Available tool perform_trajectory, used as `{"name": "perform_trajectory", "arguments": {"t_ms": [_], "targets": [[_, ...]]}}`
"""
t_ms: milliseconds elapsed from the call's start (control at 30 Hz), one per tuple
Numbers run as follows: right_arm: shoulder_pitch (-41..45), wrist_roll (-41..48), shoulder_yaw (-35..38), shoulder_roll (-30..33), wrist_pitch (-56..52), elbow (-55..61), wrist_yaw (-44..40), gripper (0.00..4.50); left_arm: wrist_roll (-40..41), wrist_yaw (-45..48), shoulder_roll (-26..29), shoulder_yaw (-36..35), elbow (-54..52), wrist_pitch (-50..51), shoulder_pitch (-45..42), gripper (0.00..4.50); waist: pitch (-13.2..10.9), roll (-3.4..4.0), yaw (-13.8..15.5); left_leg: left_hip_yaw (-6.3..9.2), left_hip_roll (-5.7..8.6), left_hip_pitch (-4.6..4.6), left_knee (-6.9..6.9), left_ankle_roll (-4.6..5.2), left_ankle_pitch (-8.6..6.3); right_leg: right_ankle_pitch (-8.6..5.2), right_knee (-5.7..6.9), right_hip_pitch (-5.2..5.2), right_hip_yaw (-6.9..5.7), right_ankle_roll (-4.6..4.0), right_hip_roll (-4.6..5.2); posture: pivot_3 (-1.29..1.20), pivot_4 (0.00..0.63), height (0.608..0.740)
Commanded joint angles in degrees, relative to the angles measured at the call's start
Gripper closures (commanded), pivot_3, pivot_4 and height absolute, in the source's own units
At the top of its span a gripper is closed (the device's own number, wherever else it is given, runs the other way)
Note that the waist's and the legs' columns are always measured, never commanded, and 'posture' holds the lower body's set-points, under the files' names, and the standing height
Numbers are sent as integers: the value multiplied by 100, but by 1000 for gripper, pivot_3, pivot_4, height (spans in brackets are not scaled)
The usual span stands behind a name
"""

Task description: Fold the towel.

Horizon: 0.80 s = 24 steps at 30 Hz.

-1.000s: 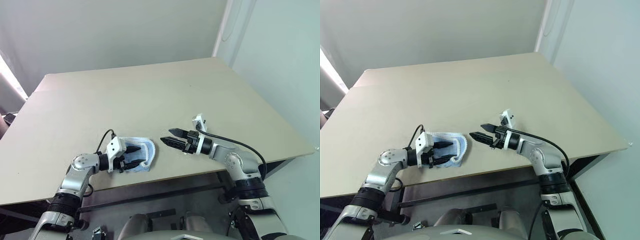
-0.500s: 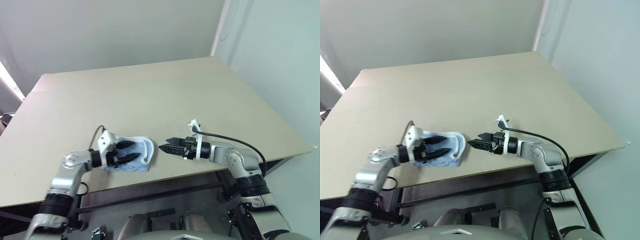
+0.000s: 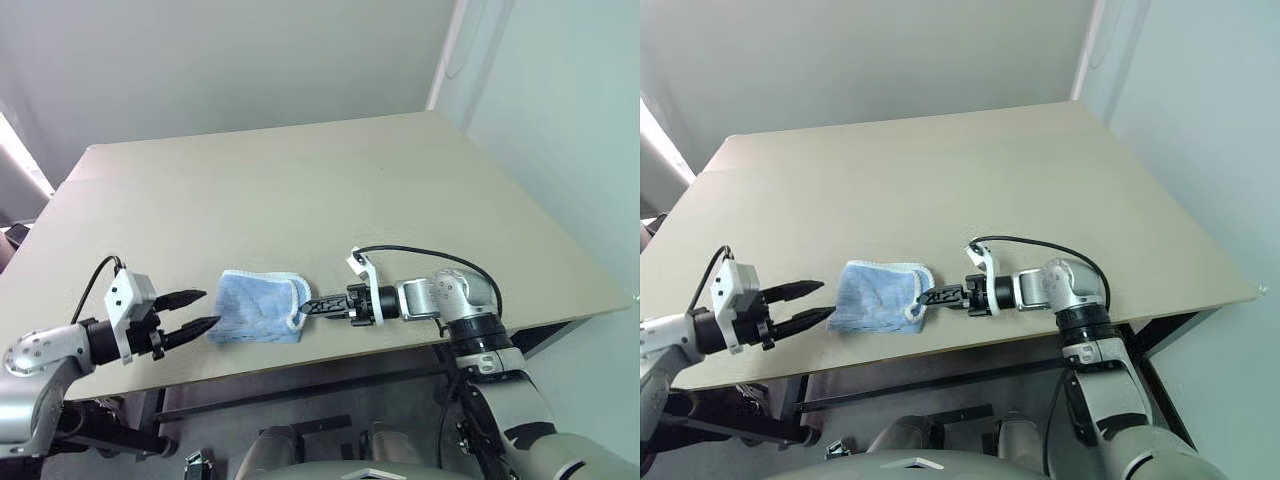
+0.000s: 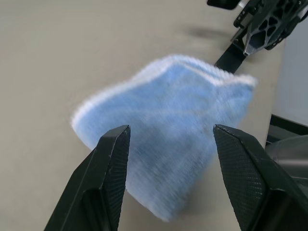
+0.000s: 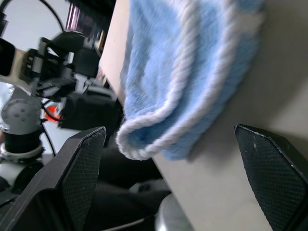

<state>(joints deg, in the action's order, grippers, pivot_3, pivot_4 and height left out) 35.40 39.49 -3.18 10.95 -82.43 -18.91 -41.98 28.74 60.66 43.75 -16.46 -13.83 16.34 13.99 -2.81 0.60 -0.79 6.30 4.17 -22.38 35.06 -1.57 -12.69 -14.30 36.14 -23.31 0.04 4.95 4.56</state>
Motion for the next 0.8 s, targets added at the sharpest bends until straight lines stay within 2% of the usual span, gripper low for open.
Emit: {"name": "perform_trajectory", "arguments": {"t_ms": [33,233,500,800], "targets": [[245,-53,13,-166,-221,-161,184,0,-63,-159,-78,3,-318,-111,46,1612,2,-3,-4,-1,0,0,1,-2,-1,0,0,0,-3,0,0,0,0,740],[545,-181,492,-661,-361,-867,686,0,-25,-217,-56,44,-450,64,123,1612,7,-4,-59,-1,-3,8,-1,-7,-4,0,4,1,-3,0,-5,0,0,740],[941,-136,1294,-1394,-377,-1392,1178,0,54,-263,57,-353,-439,215,263,1612,4,2,-202,4,-7,9,-4,-4,-2,6,8,-2,-2,-7,-15,0,0,740],[1241,-402,1362,-1883,255,-2126,1412,0,-21,-407,-64,-282,-586,170,352,1612,3,4,-173,5,2,9,-4,-6,-3,7,4,-3,-3,-7,-8,0,0,740]]}}
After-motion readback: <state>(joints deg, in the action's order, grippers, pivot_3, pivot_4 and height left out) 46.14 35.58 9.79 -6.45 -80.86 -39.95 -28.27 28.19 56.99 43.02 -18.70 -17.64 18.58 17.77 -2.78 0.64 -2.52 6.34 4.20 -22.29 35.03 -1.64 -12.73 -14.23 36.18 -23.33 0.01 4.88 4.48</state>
